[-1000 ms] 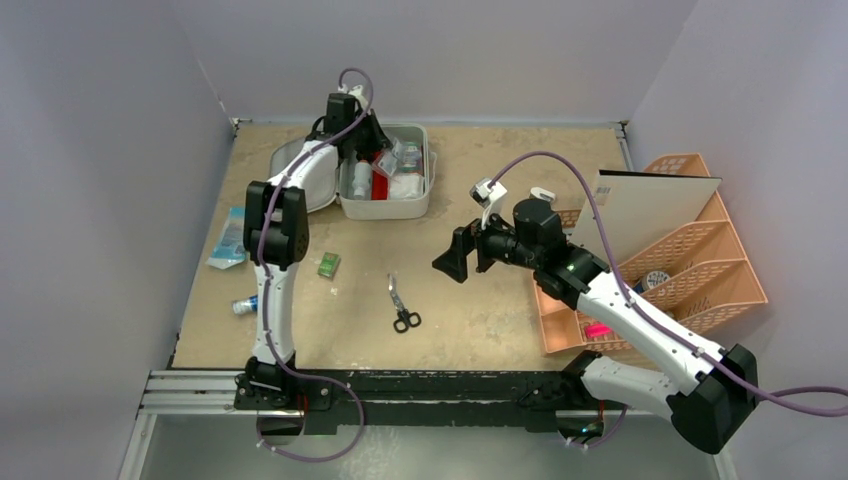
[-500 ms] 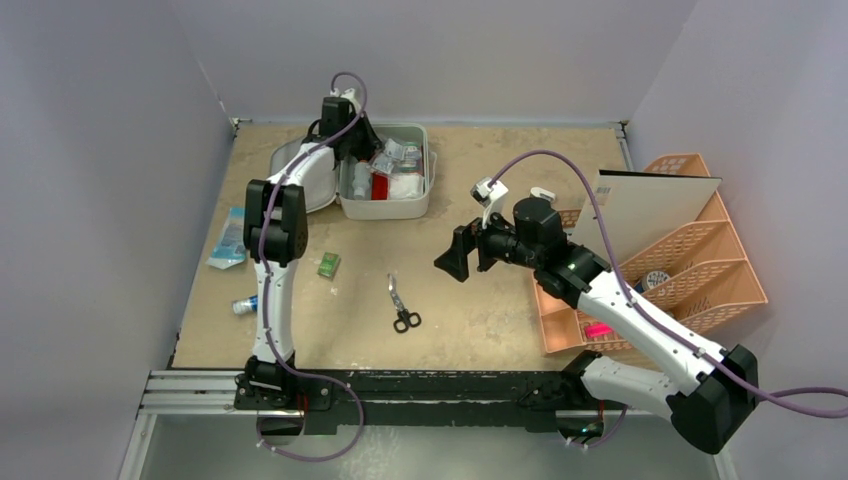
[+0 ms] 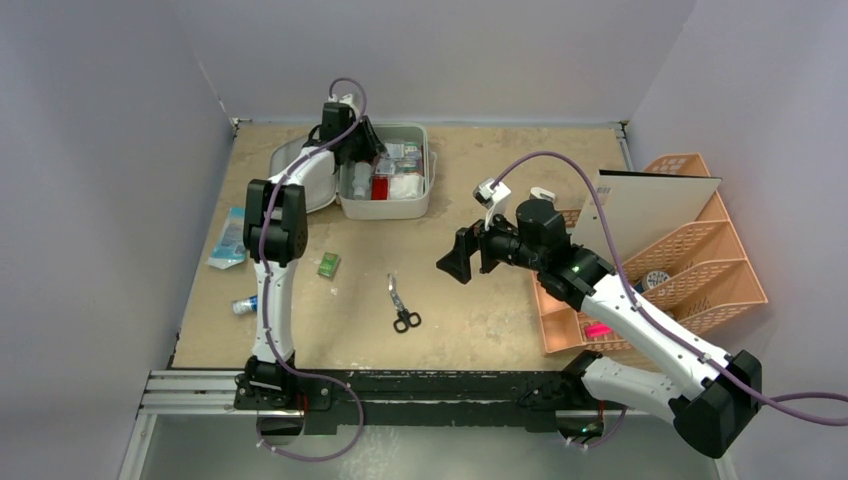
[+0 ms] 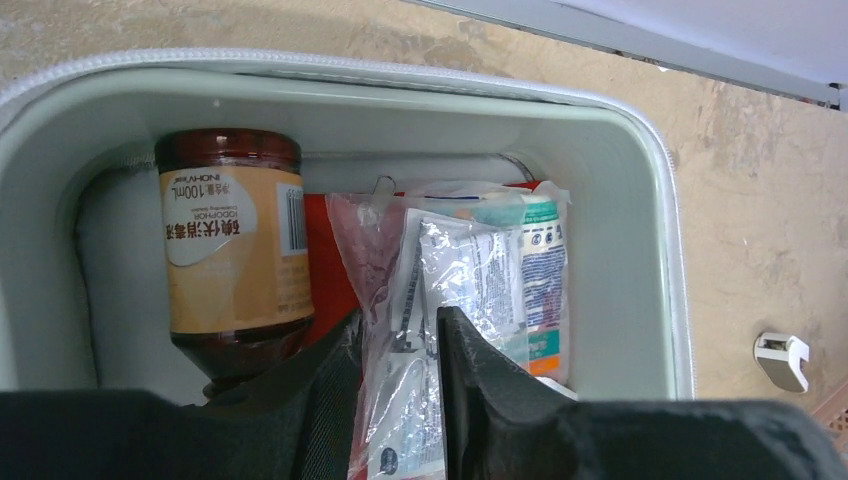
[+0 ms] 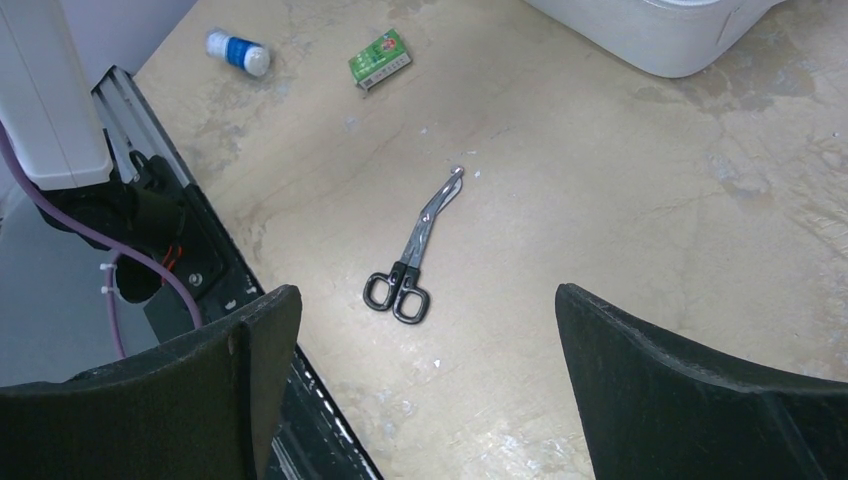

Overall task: Organize the medicine kit
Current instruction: Place the medical item at the medicine box, then pick up the medical item at the center of the board.

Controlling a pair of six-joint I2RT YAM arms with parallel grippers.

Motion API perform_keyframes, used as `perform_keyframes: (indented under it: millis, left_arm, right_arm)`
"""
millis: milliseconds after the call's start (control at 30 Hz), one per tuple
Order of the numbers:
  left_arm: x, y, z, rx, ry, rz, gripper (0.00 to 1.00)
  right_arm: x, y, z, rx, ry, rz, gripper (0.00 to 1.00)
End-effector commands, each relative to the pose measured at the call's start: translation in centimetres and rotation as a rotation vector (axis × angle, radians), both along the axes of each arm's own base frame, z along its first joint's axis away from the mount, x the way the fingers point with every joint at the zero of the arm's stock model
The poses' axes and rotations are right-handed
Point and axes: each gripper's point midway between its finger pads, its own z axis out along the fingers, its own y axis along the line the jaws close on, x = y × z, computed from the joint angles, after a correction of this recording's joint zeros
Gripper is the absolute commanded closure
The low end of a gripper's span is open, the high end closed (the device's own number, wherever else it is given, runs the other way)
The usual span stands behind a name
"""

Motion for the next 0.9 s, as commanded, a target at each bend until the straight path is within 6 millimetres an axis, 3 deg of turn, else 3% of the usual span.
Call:
perform_keyframes:
  millis: [0,433,567,667,867]
  left_arm:
    - [0.2,0.6,5.7,-0.001,-0.115,0.008,0.68]
    - [-2.6,2.0,10.8,0.093,-0.15,-0.014,0.56]
    - [-4.9,3.0,12.8,0.139,-0.138,-0.004,0.51]
    - [-7.0,3.8,13.8,0.176,-0.12,-0.004,0.4]
    - [-12.3,4.1,14.0,0.205,-0.046,-0.075,0.34]
  right_arm:
    - [0.4,-0.3,2.5,0.025,-0.056,-0.018,0.01]
    - [0.5,0.2,2.6,0.047,-0.022,-0.023,0.01]
    - [0.3,0.0,2.1,0.03,0.033,-0.045,0.01]
    - [0.4,-0.3,2.2,0.03,0.04,-0.07,0.01]
    - [0.3,-1.3,1.4,0.017,0.084,-0.137,0.01]
